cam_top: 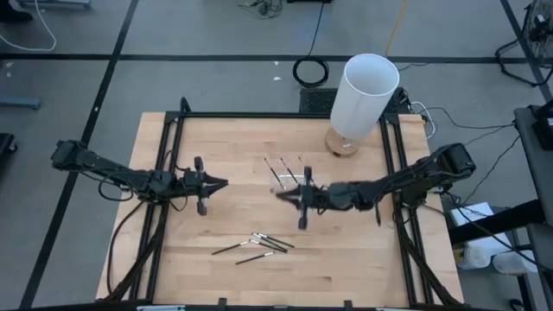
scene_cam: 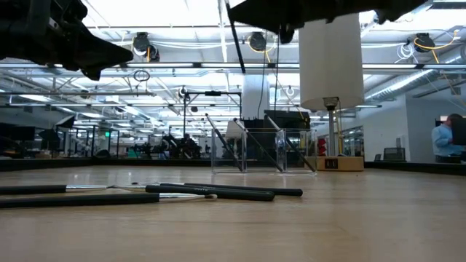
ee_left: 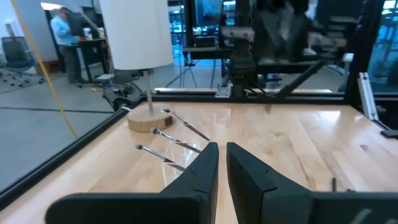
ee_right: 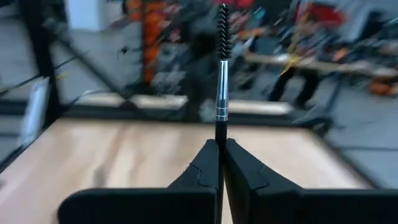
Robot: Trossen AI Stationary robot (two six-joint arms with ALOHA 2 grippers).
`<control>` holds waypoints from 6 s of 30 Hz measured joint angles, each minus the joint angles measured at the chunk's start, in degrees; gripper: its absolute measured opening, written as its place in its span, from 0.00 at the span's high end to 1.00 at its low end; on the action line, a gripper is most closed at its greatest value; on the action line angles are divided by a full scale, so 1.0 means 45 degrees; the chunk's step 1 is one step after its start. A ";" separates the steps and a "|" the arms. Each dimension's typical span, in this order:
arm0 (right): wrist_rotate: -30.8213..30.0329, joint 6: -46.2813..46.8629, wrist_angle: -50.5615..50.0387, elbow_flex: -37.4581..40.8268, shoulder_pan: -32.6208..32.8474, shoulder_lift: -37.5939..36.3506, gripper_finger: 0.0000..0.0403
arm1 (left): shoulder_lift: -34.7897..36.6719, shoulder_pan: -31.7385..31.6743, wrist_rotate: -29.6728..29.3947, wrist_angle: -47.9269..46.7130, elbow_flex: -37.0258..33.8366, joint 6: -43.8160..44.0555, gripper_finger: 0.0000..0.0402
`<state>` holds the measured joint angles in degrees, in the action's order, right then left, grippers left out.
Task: Put items in baskets/containers
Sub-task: Put the brow brush into the middle section of the transparent organizer, then put the black eyeshadow brush into the right section of the transparent organizer
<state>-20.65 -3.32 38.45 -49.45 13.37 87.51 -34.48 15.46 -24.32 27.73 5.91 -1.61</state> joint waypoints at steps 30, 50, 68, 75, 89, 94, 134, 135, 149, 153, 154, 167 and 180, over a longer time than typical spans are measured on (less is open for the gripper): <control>0.2676 0.1307 -0.0145 0.1028 -0.3736 -0.0093 1.00 | 0.0000 -0.0014 -0.0524 0.0170 0.0005 -0.0588 0.90; -0.1046 0.2170 0.2144 0.3311 -0.2848 0.0087 1.00 | 0.0000 -0.0015 -0.0583 0.0534 0.0005 -0.0529 0.90; -0.2793 0.3098 0.3683 0.3293 -0.2361 0.2370 1.00 | 0.0000 -0.0015 -0.0597 0.0442 0.0005 -0.0631 0.90; -0.3085 0.3639 0.3149 0.3293 -0.2354 0.2647 1.00 | 0.0000 -0.0015 -0.0597 0.0447 0.0005 -0.0622 0.90; -0.3073 0.4074 0.0215 0.2228 -0.2371 0.2632 1.00 | 0.0000 -0.0015 -0.0602 0.0523 0.0005 -0.0602 0.90; -0.3063 0.3921 0.0228 0.2166 -0.2371 0.2632 0.99 | 0.0000 -0.0015 -0.0602 0.0427 0.0005 -0.0534 0.90; -0.2373 0.2396 -0.1277 0.2171 0.2456 -0.2915 0.96 | 0.0000 -0.0007 -0.0167 0.0170 0.0005 -0.0053 0.90; -0.2396 0.2278 -0.1327 0.2171 0.2984 -0.2915 0.98 | 0.0000 -0.0005 -0.0139 0.0165 0.0005 0.0026 0.90; -0.3787 0.3128 -0.0163 0.2176 0.6475 0.1167 1.00 | 0.0000 0.0005 0.0437 0.0248 0.0005 0.0476 0.90; -0.3743 0.3517 0.0810 0.2176 0.6108 0.1992 1.00 | 0.0000 0.0005 0.0439 0.0203 0.0005 0.0476 0.90; -0.3734 0.3534 0.0927 0.2176 0.6021 0.2018 1.00 | 0.0000 0.0005 0.0437 0.0190 0.0005 0.0466 0.90; -0.3729 0.3579 0.1420 0.2176 0.5679 0.1986 1.00 | 0.0000 -0.0005 0.0399 0.0181 0.0005 -0.0613 0.90; -0.3068 0.4054 0.1410 0.2176 0.5101 0.1991 0.99 | 0.0000 -0.0005 0.0394 -0.0328 0.0005 0.0215 0.90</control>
<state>-34.46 14.92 44.80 -39.66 36.32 96.47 -34.48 15.44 -22.55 26.25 5.93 -0.64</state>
